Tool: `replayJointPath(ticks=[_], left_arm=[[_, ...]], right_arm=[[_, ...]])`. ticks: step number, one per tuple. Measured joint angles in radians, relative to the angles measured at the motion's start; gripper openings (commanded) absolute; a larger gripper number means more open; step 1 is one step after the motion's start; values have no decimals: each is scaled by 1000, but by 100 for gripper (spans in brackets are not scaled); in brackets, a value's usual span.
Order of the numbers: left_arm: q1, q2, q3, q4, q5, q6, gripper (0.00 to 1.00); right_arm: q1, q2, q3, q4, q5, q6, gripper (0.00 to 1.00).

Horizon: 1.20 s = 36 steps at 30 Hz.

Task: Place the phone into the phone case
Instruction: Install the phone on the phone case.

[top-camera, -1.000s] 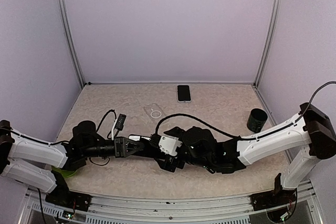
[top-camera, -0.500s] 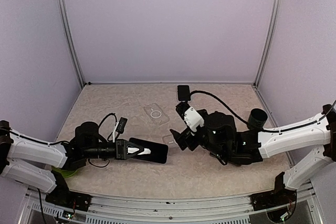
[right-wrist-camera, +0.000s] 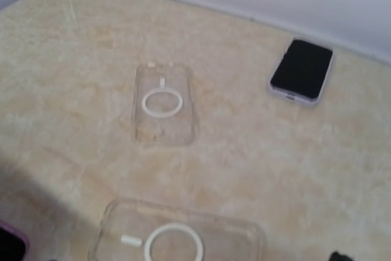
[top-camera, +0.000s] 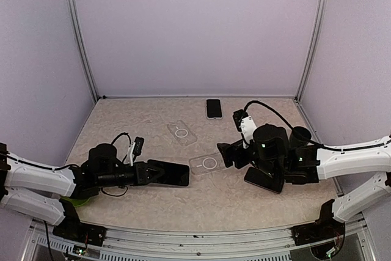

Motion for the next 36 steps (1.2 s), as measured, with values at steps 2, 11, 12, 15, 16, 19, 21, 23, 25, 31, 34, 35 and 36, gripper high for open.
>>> replayJointPath(ticks=[2, 11, 12, 15, 16, 19, 21, 23, 25, 31, 34, 35, 36], left_arm=[[-6, -3, 0, -6, -19, -8, 0], [-38, -37, 2, -14, -132, -49, 0], [-39, -37, 7, -17, -145, -54, 0], [-40, -36, 24, -20, -175, -68, 0], [-41, -35, 28, -18, -185, -71, 0], [-46, -18, 35, 8, -204, -85, 0], [-48, 12, 43, 27, -214, -99, 0], [-50, 50, 51, 50, -221, -113, 0], [-53, 94, 68, 66, -224, -128, 0], [-65, 225, 147, 108, -237, -160, 0], [-66, 284, 186, 134, -238, -178, 0], [-66, 305, 198, 146, -238, -183, 0], [-66, 330, 211, 161, -238, -191, 0]], right_arm=[[-10, 0, 3, -34, -15, 36, 93], [-106, 28, 67, -178, -102, 188, 93], [-118, 34, 74, -188, -110, 201, 93], [-177, 62, 84, -214, -156, 249, 93], [-191, 69, 84, -219, -166, 257, 94], [-231, 96, 84, -226, -207, 285, 97], [-249, 113, 84, -224, -235, 298, 98], [-264, 132, 84, -222, -263, 306, 99], [-279, 156, 85, -220, -297, 313, 100], [-335, 214, 87, -196, -394, 327, 100], [-349, 234, 92, -184, -441, 325, 100], [-351, 240, 94, -180, -451, 323, 100], [-353, 247, 97, -176, -468, 320, 100]])
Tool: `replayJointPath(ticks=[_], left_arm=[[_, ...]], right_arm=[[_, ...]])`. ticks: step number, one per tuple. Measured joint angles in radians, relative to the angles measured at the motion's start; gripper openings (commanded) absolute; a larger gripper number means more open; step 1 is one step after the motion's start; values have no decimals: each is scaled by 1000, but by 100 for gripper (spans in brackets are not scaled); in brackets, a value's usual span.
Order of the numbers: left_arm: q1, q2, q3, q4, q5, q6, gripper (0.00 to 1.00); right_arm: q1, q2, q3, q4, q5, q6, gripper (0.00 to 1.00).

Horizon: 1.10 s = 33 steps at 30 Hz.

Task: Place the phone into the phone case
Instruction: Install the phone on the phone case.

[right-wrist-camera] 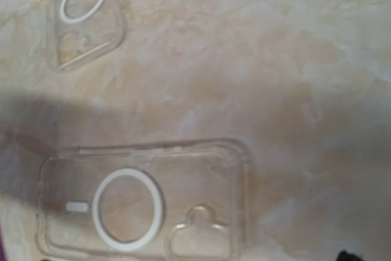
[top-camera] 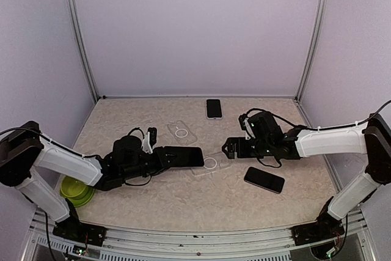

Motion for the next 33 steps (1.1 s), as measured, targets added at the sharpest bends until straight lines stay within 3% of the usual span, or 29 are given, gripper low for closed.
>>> replayJointPath(ticks=[16, 33], left_arm=[[0, 308, 178, 111, 44, -113, 0], [-18, 393, 230, 96, -28, -247, 0]], right_arm=[[-66, 55, 1, 68, -193, -20, 100], [-93, 174, 42, 117, -301, -14, 100]])
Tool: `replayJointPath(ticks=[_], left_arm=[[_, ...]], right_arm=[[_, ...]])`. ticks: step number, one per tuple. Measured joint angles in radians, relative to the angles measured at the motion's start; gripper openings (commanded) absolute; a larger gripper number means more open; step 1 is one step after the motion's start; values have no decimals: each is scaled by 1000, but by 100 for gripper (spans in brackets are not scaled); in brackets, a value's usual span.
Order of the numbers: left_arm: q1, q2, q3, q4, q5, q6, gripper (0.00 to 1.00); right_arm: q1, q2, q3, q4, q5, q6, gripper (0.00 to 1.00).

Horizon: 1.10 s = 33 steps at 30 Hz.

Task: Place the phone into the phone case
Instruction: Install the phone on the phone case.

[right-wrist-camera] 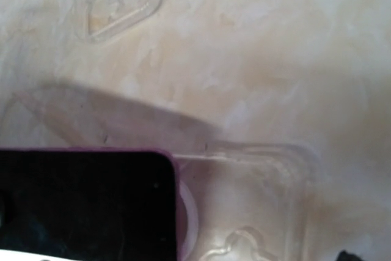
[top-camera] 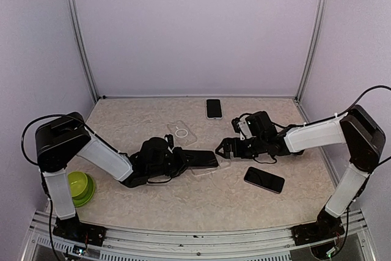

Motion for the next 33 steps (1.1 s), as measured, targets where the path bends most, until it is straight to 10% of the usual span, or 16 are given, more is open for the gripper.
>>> replayJointPath(ticks=[33], left_arm=[[-1, 95, 119, -57, 41, -169, 0]], right_arm=[[-2, 92, -25, 119, -101, -13, 100]])
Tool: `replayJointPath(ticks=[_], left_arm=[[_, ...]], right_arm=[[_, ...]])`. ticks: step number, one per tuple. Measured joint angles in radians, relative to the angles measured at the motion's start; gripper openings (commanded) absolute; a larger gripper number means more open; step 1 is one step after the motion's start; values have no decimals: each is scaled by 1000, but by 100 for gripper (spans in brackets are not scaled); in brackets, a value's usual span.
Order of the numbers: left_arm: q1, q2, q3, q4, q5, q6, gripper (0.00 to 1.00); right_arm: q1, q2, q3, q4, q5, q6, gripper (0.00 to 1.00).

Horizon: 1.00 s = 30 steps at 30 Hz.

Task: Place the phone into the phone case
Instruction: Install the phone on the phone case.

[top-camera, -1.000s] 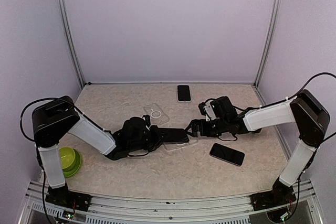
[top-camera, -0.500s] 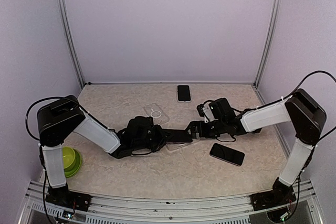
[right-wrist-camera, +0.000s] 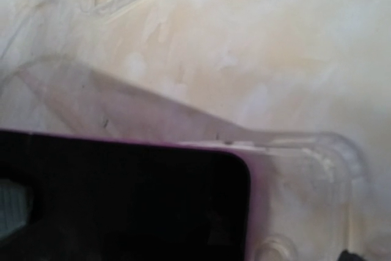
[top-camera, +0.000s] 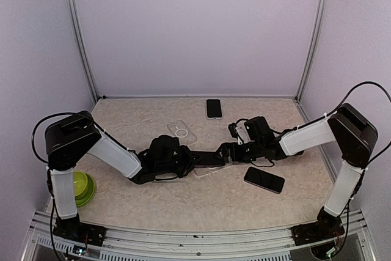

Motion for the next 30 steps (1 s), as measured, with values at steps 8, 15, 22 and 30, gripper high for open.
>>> replayJointPath(ticks=[8, 15, 22, 30], left_arm=[[1, 29, 0, 51, 11, -9, 0], [3, 58, 0, 103, 32, 5, 0], [12, 79, -5, 145, 59, 26, 0], [17, 88, -43, 211, 71, 3, 0]], right_arm=[[17, 12, -6, 31, -10, 0, 100], [35, 22, -7, 51, -15, 2, 100], [37, 24, -7, 54, -13, 1, 100], [51, 27, -7, 62, -9, 7, 100]])
